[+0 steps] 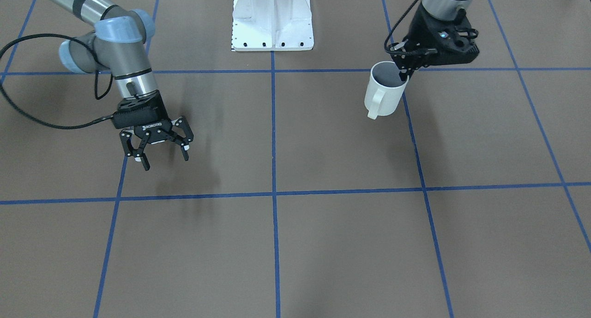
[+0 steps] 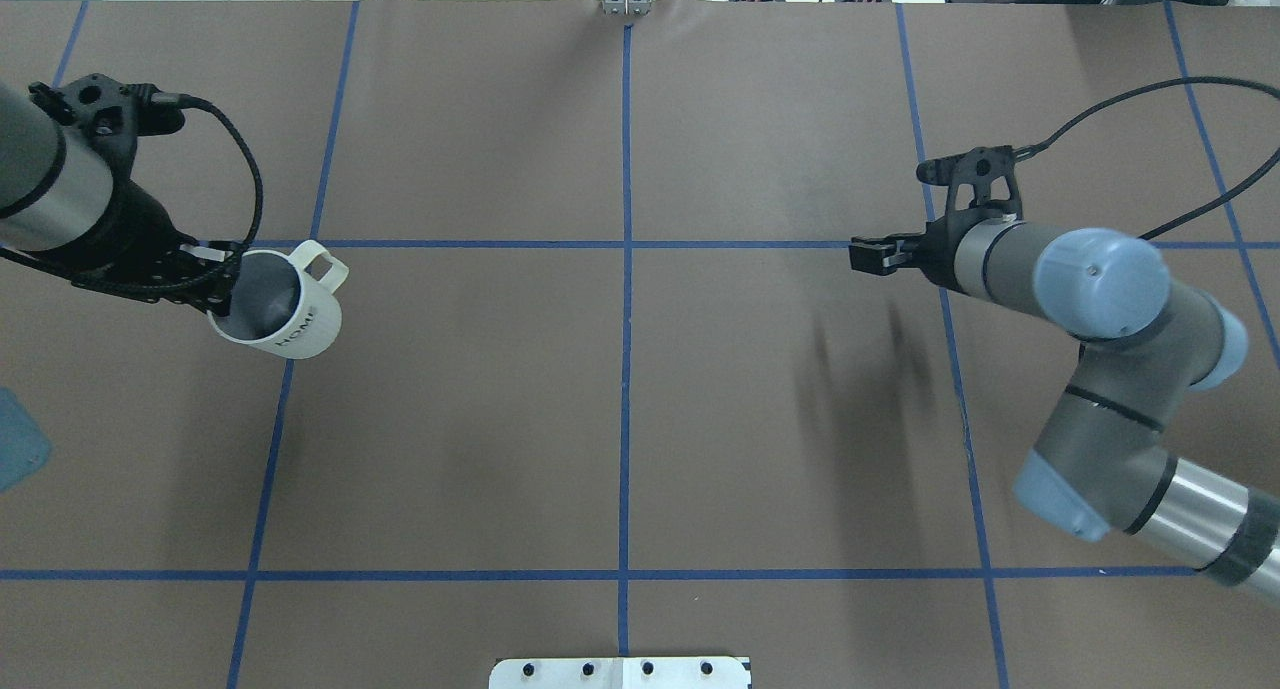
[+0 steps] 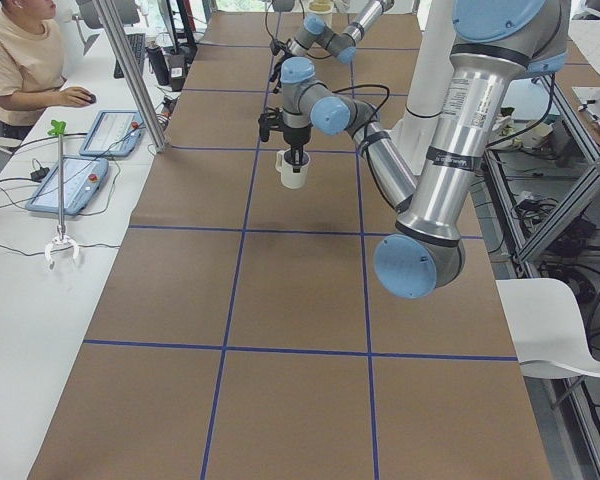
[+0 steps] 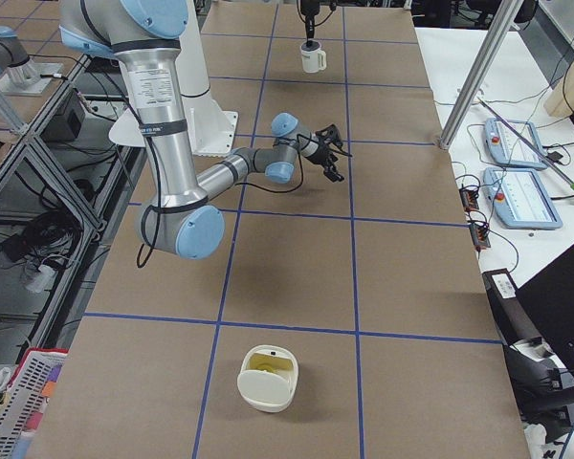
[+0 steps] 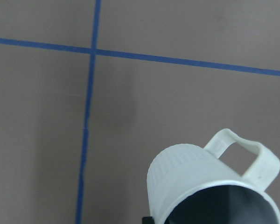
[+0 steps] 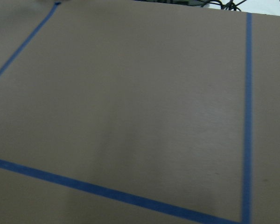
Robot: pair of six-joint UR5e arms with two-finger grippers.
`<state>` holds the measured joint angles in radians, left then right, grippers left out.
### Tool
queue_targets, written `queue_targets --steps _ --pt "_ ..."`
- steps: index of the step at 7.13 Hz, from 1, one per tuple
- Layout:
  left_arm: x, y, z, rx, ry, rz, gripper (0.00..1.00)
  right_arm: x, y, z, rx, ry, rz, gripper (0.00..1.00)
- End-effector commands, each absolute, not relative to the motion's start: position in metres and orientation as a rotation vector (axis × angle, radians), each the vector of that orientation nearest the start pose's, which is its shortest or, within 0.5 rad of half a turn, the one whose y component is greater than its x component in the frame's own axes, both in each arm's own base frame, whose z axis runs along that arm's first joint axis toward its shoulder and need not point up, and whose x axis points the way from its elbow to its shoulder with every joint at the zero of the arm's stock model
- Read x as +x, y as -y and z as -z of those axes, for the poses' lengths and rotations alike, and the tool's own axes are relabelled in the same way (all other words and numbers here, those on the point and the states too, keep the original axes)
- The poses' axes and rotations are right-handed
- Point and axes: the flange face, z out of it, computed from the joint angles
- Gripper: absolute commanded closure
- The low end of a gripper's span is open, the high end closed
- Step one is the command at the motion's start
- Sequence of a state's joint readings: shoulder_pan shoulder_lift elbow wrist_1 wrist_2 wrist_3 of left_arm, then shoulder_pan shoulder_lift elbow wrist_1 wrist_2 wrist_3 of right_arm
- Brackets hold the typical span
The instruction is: Left arm hands cup to right arm to dump lemon
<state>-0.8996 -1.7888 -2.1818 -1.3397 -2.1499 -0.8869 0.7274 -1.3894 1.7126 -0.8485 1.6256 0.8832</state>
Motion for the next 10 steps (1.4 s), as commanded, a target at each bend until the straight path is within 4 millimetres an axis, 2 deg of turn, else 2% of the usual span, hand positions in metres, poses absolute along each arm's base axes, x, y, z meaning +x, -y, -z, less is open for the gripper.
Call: queue_targets --steps 1,2,3,4,6,7,8,10 --pt "0.196 0.439 -0.375 0.018 -0.750 -0.088 1.00 -0.212 0.510 -0.479 0.510 0.824 0.117 0.00" --pt "0.179 0.453 -0.397 0.010 -0.751 -0.125 1.00 -0.151 0.502 -0.510 0.459 0.850 0.141 0.00" --pt "0.176 0.463 -0.424 -0.021 -0.744 -0.158 1.00 -0.105 0.494 -0.535 0.387 0.885 0.133 0.00" --pt "0.179 0.467 -0.437 -0.044 -0.733 -0.154 1.00 -0.063 0.492 -0.541 0.316 0.925 0.155 0.00" --pt "0.185 0.479 -0.476 -0.083 -0.719 -0.139 1.00 -0.008 0.488 -0.560 0.275 0.848 0.240 0.00" --pt "0.188 0.478 -0.491 -0.127 -0.739 -0.134 1.00 0.008 0.488 -0.557 0.277 0.835 0.238 0.00" --pt "0.185 0.471 -0.516 -0.135 -0.741 -0.179 1.00 0.010 0.483 -0.554 0.284 0.836 0.238 0.00" --pt "0.185 0.468 -0.530 -0.164 -0.745 -0.183 1.00 0.007 0.478 -0.552 0.282 0.835 0.245 0.00"
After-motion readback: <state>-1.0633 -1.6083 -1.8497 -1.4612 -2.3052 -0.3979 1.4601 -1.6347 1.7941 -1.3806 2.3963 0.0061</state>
